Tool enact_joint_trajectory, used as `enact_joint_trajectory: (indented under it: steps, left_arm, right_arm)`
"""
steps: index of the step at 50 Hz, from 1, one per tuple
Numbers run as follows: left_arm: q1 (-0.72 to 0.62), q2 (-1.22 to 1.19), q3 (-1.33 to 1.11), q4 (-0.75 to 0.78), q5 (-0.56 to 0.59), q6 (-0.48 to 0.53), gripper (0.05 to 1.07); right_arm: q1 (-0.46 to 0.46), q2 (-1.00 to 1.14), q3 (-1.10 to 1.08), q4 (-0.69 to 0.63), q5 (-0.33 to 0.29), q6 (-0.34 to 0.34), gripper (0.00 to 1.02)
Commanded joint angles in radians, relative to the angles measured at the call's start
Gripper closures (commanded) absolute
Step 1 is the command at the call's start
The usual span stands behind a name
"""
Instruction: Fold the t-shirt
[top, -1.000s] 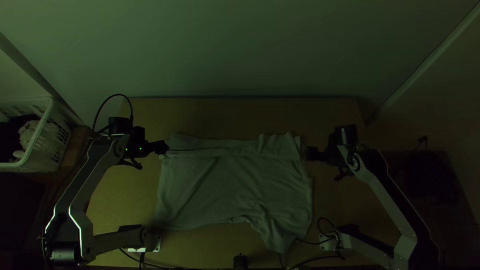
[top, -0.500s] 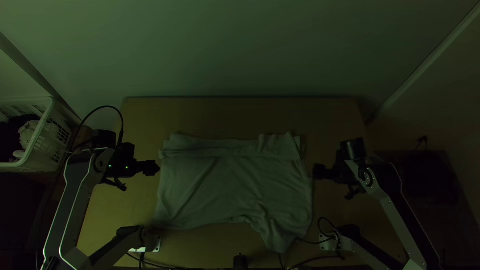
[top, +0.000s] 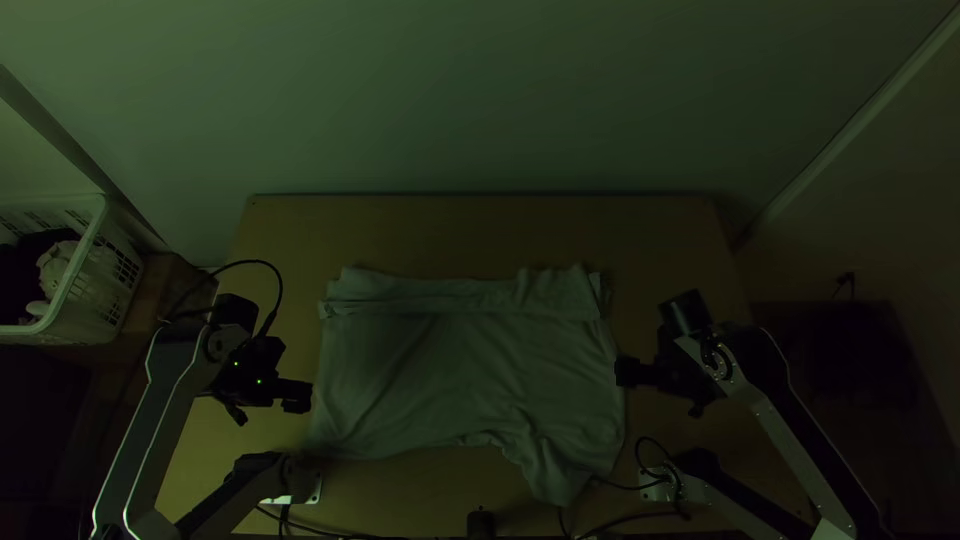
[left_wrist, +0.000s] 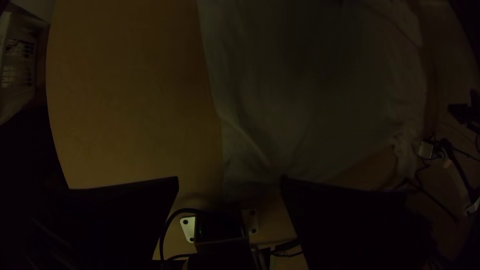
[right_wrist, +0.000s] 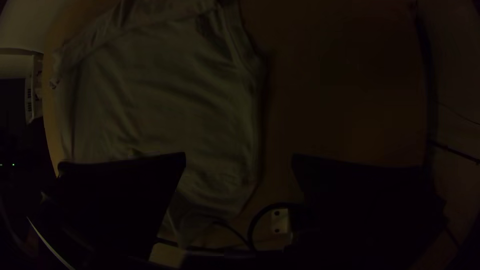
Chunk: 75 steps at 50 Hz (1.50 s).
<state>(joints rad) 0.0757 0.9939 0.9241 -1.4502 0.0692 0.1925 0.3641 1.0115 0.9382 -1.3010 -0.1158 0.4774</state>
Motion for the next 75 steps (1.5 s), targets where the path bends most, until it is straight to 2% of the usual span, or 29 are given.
enact_joint_trajectory:
  steps: [1,10,18,23,39,75]
  left_arm:
    - [-0.028,0.006,-0.057,-0.052,-0.034,0.025,0.1]
    - [-0.08,0.04,-0.097,-0.087,-0.078,0.025,0.1]
    - [-0.122,0.068,-0.117,-0.087,-0.083,0.035,0.1]
    - [-0.134,0.097,-0.134,-0.081,-0.085,0.044,0.1]
    - [-0.178,0.204,-0.183,-0.047,-0.088,0.033,0.1]
    - [-0.235,0.535,-0.179,0.047,-0.091,0.024,0.11]
  right_arm:
    - [0.016,0.001,-0.042,-0.052,-0.036,0.052,0.05]
    - [0.081,0.025,-0.065,-0.123,-0.042,0.059,0.05]
    - [0.079,0.038,-0.104,-0.129,-0.051,0.053,0.06]
    - [0.075,0.058,-0.114,-0.129,-0.082,0.049,0.08]
    - [0.026,0.15,-0.144,-0.118,-0.131,-0.029,0.1]
    - [0.018,0.21,-0.171,-0.026,-0.186,-0.062,0.1]
